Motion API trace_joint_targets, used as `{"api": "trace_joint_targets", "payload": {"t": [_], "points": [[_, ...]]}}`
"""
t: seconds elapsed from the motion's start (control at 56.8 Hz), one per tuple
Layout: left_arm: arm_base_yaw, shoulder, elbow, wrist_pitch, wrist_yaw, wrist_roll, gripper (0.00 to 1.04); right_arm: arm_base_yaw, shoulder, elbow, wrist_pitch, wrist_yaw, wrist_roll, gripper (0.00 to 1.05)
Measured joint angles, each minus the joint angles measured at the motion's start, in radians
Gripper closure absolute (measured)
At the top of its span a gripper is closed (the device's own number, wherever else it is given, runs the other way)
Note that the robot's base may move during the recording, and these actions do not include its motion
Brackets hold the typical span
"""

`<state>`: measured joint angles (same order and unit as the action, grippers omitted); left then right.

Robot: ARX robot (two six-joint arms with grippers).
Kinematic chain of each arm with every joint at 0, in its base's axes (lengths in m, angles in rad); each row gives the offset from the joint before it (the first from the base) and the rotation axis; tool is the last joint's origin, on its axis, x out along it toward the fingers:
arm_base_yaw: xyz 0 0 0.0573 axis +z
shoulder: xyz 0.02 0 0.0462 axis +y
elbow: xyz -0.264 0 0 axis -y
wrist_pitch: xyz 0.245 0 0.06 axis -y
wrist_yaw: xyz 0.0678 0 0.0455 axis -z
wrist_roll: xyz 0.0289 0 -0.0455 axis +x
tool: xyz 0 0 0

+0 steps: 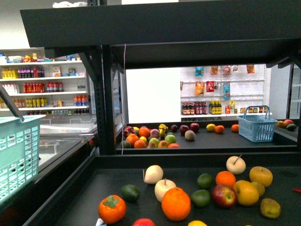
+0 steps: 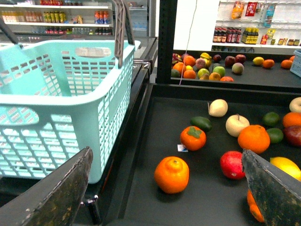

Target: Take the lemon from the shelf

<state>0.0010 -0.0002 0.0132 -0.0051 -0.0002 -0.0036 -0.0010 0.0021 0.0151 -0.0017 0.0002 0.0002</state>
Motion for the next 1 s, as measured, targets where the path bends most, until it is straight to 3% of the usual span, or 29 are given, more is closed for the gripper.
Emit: {"api": "trace_joint_targets", "payload": {"t": [0.493, 0.563, 0.721, 0.915, 1.003], "points": [[0.0, 0.001, 0.0, 0.0, 0.0, 0.0, 0.08, 0.0, 0.002, 0.0, 0.001, 0.0, 0.0, 0.02], [-0.008, 0.072, 0.038, -0.101, -0.06, -0.134, 0.08, 0.0, 0.002, 0.0, 0.001, 0.0, 0.0, 0.02], [0.114, 0.386, 0.166, 0.024, 0.081, -0.391, 0.08, 0.0, 0.002, 0.0, 0.001, -0.001, 0.0, 0.02], [0.258, 0.821, 0.499, 0.199, 0.29, -0.605, 0.08, 0.0, 0.002, 0.0, 0.001, -0.001, 0.0, 0.02], [0.298, 0.975, 0.635, 0.229, 0.341, -0.711, 0.08, 0.0, 0.002, 0.0, 0.001, -0.001, 0.0, 0.02]]}}
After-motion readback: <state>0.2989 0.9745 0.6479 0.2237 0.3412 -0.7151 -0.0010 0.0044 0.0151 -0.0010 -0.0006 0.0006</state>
